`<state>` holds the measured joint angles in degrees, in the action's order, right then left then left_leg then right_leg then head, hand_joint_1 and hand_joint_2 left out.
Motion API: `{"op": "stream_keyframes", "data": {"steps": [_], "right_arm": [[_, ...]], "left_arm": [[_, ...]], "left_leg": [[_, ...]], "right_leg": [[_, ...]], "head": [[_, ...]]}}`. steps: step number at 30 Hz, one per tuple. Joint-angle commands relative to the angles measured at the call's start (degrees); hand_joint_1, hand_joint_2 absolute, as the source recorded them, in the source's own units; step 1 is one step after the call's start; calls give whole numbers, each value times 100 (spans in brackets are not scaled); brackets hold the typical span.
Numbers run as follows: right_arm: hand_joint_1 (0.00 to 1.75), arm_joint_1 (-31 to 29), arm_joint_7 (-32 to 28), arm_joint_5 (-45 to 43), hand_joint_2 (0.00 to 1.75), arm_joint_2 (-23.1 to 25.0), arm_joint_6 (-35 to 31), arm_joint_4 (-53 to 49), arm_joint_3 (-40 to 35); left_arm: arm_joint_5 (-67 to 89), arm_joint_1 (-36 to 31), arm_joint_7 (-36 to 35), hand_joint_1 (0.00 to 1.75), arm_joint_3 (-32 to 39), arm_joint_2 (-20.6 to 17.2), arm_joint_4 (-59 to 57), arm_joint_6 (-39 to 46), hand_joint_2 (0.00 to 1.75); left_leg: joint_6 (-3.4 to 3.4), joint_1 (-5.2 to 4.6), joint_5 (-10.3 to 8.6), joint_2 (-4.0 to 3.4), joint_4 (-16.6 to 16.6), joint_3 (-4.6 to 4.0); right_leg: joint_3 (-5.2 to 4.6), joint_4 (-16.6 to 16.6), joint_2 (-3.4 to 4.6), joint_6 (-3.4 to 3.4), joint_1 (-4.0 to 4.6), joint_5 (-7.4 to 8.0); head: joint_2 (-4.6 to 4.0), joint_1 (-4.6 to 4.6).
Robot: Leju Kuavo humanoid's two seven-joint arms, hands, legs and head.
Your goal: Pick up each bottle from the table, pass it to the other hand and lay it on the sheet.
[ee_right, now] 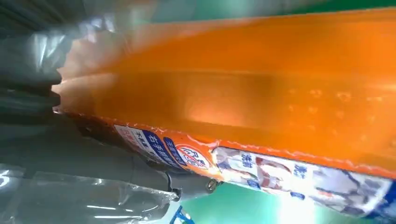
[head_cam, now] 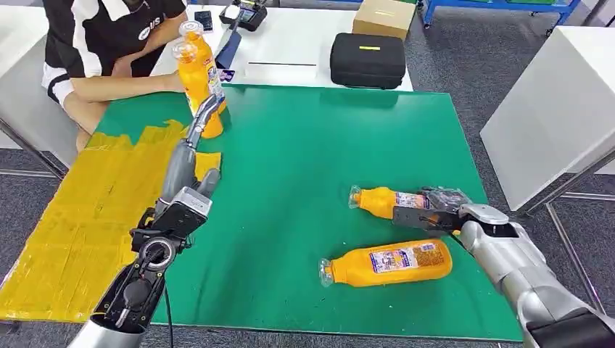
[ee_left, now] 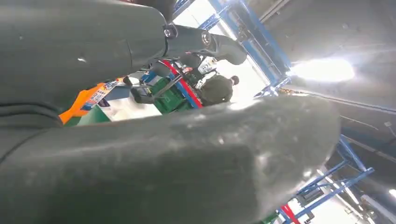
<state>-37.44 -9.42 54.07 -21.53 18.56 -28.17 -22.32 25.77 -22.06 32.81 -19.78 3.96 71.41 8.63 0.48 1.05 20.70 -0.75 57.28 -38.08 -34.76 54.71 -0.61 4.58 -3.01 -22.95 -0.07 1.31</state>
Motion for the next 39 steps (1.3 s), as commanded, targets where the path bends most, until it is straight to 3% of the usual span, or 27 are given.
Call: {"op": "stream_keyframes", "data": {"steps": [1,8,12,15,18,24,29,36,39], "right_arm": [[175,-223,-27,-139,175,338,-163,371,25],[175,-207,-138,-277,175,291,-129,284,118],[175,-145,-151,-413,175,331,-531,-213,337],[175,72,186,-658,175,569,-897,-1150,709],[175,48,336,-657,175,632,-845,-1274,709],[175,273,627,-879,175,950,-1540,-1950,1201],[175,386,342,-1459,175,1259,-1891,-2260,1726],[175,330,232,-1718,175,1331,-1793,-2235,1803],[175,316,-67,-2284,175,1436,-1546,-2173,1966]], "left_arm": [[12,-191,-34,0,90,-62,-405,0,0],[50,-231,-258,0,106,-58,-474,-32,0],[-49,-193,-478,0,215,-63,-450,-163,0],[-264,-92,-636,0,298,-110,-265,-468,0],[-268,-104,-660,0,298,-107,-244,-489,0],[-740,-186,-1027,0,264,-78,-328,-1052,0],[-893,-321,-1174,0,98,-98,-409,-1208,0],[-1036,-471,-1266,0,67,-75,-555,-1291,0],[-1483,-531,-1352,0,98,-55,-669,-1565,0]], "left_leg": [[-1,4,9,-8,-1,20],[0,2,7,-5,-1,12],[-1,2,14,-6,4,18],[-2,0,20,-26,5,17],[-3,2,35,-43,11,29],[0,5,19,-11,6,9],[0,3,14,-9,4,-6],[2,4,15,0,8,-1],[2,3,17,2,7,3]], "right_leg": [[15,-1,14,-30,6,-4],[11,0,9,-25,4,-5],[12,6,14,-39,6,-11],[5,10,34,-42,4,-10],[11,18,56,-60,8,-18],[4,8,17,-41,9,-15],[-6,8,11,-37,6,-13],[-2,10,1,-42,7,-17],[4,9,-1,-43,7,-20]], "head": [[0,0],[0,0],[0,0],[0,0],[0,0],[0,0],[0,0],[0,0],[0,0]]}}
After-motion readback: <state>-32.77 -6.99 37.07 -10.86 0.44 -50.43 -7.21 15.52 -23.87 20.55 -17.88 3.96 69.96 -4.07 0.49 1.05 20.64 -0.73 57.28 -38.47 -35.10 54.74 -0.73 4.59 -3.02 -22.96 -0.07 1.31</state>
